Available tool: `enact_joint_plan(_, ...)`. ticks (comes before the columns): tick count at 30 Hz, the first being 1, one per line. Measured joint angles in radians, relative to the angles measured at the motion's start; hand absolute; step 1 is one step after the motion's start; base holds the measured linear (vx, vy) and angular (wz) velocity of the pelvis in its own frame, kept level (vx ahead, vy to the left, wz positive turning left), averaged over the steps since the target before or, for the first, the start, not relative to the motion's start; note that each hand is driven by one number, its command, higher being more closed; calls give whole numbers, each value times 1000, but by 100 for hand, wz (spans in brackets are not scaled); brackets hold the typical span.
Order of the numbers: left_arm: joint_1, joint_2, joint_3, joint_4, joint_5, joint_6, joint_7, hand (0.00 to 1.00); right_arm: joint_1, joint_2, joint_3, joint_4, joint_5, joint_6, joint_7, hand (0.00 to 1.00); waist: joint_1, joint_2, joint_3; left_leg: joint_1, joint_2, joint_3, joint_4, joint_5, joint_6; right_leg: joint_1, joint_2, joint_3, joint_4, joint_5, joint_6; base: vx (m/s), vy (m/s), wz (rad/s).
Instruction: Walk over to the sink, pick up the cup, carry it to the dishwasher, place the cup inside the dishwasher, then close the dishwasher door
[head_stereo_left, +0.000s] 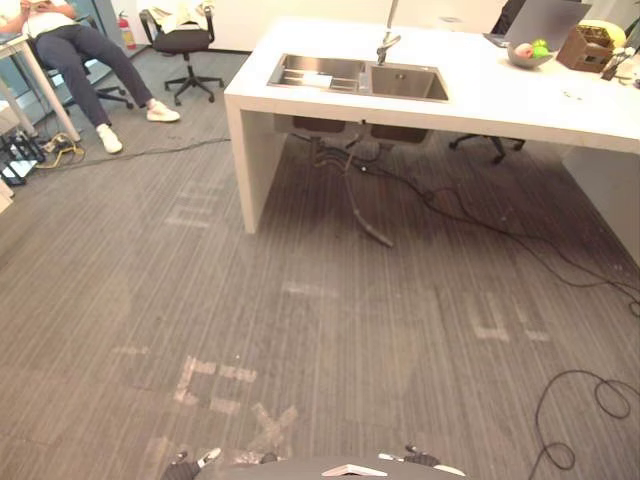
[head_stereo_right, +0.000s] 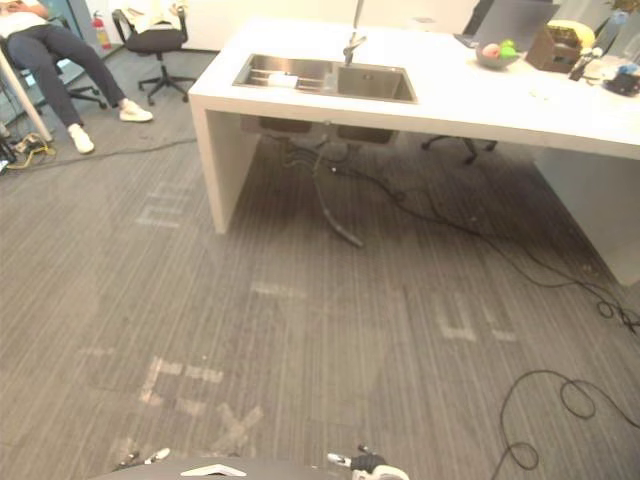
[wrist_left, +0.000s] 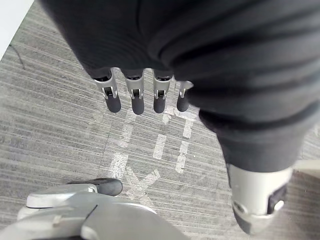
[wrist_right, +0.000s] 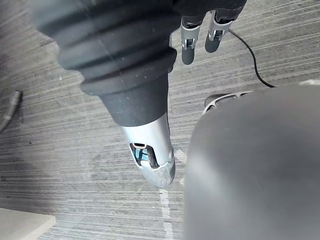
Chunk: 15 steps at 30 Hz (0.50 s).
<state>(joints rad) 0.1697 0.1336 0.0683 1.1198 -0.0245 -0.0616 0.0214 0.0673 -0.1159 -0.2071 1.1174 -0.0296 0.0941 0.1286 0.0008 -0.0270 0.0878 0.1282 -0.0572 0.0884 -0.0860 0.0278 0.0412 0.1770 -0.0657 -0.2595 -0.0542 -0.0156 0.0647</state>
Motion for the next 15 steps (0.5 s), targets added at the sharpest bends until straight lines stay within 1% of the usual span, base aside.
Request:
enact_joint_plan(5, -1, 1, -6, -1, 19, 0, 0, 0, 0, -9, 40, -1, -14, -3, -1, 0, -1, 3, 3, 9, 1, 2, 0, -2, -3, 5, 0, 0, 1, -3, -1, -48, -14, -1)
enact_joint_plan(10, -1, 7, -31, -8, 28, 0, 1, 0, 1, -10, 46, -1, -17, -6, -7, 0, -1, 3, 4, 4, 2, 2, -1, -5, -7, 5, 0, 1, 1, -4, -1, -48, -11, 0)
enact_joint_plan(12, -1, 7, -31, -9, 30, 1, 1, 0, 2, -10, 48, -1, -18, -24, -10, 0, -1, 3, 4, -1, 2, 1, -1, -6, -7, 2, 0, 2, 1, -8, 3, -19, -4, 0)
enact_joint_plan(15, -1, 7, -31, -9, 31, 1, 5, 0, 4, -10, 48, -1, -17, -36, -24, 0, -2, 1, 4, -3, 1, 3, -1, -7, -6, 1, 0, 5, 1, -7, 1, 0, 0, 0)
